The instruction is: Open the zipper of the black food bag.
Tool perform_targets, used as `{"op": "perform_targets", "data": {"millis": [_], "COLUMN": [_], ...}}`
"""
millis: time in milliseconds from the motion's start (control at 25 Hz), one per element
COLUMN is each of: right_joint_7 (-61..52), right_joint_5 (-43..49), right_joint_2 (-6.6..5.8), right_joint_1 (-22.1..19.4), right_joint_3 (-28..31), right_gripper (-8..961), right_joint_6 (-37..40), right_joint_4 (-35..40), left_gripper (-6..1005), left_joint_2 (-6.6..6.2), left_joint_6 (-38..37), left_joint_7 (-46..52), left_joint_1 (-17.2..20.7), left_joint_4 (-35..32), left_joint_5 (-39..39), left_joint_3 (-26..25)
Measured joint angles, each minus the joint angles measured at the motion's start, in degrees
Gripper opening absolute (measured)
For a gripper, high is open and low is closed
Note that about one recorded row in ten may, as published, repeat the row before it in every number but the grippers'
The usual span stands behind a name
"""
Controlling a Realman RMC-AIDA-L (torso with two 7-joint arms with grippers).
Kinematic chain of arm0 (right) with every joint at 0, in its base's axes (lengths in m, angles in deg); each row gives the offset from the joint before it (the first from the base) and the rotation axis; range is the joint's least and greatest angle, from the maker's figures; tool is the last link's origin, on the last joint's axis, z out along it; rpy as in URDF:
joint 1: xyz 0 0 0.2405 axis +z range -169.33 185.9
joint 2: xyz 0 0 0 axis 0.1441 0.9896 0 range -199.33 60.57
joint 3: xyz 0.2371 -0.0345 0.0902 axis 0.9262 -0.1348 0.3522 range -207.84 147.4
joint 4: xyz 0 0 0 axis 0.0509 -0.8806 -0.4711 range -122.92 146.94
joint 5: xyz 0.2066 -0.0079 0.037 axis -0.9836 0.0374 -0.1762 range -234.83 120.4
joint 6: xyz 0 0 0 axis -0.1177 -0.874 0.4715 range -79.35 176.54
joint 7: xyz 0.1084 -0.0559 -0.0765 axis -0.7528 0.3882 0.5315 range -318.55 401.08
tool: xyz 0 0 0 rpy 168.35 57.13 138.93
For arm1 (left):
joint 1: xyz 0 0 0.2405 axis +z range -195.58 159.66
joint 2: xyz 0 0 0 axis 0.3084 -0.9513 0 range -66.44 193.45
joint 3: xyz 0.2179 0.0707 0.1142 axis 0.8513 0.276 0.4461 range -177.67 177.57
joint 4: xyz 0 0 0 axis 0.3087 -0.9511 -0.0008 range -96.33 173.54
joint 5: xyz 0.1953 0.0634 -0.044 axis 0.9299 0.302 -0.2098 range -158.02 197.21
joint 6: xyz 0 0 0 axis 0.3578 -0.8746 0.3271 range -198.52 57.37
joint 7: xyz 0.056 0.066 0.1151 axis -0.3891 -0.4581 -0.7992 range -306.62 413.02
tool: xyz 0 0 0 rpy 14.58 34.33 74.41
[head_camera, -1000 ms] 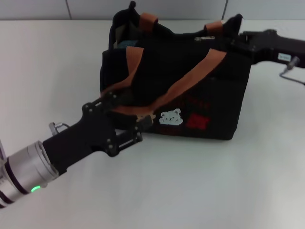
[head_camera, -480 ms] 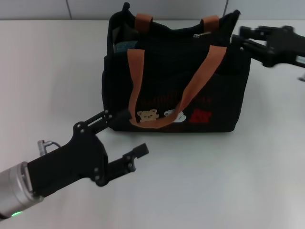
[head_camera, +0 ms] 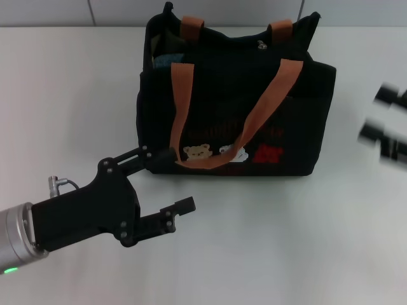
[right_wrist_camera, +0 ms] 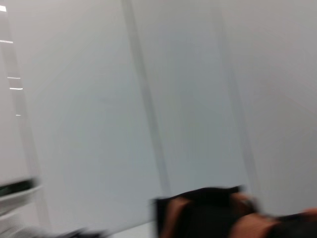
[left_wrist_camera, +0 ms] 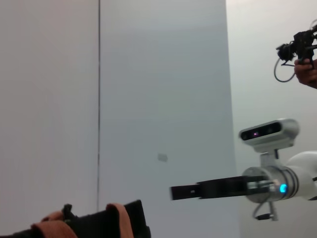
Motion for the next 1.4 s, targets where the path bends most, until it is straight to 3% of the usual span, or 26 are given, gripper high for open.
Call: {"op": "perform_targets", "data": {"millis": [160, 320, 640, 1400], "right_joint_7": [7.79, 9.56, 11.06, 11.29], "right_joint_5": [7.49, 12.85, 14.29, 14.38], "right_joint_2": [-0.06, -0.03, 0.02, 0.04], "right_joint_1": [-0.14, 1.48, 3.51, 4.11], "right_joint_3": [-0.38, -0.65, -0.79, -0.31], "right_gripper": [754, 838, 838, 838], "right_joint_6": [6.77, 7.40, 7.13, 6.98], "right_joint_4": [-2.93, -5.21, -8.65, -9.60], "left_gripper": [733, 732, 731, 726], "left_joint_2": [-0.91, -0.68, 0.10, 0.62], "left_joint_6": [1.98, 2.74, 4.72, 5.62], "left_joint_7": [4.70, 7.34, 8.55, 8.07], "left_joint_1": [-0.79, -1.08, -1.48, -1.03], "left_joint_4": [-4.09, -6.68, -8.01, -8.02], "left_joint_5": [3.10, 6.97, 8.88, 8.86], "left_joint_3": [1.99, 1.71, 1.64, 1.58]}}
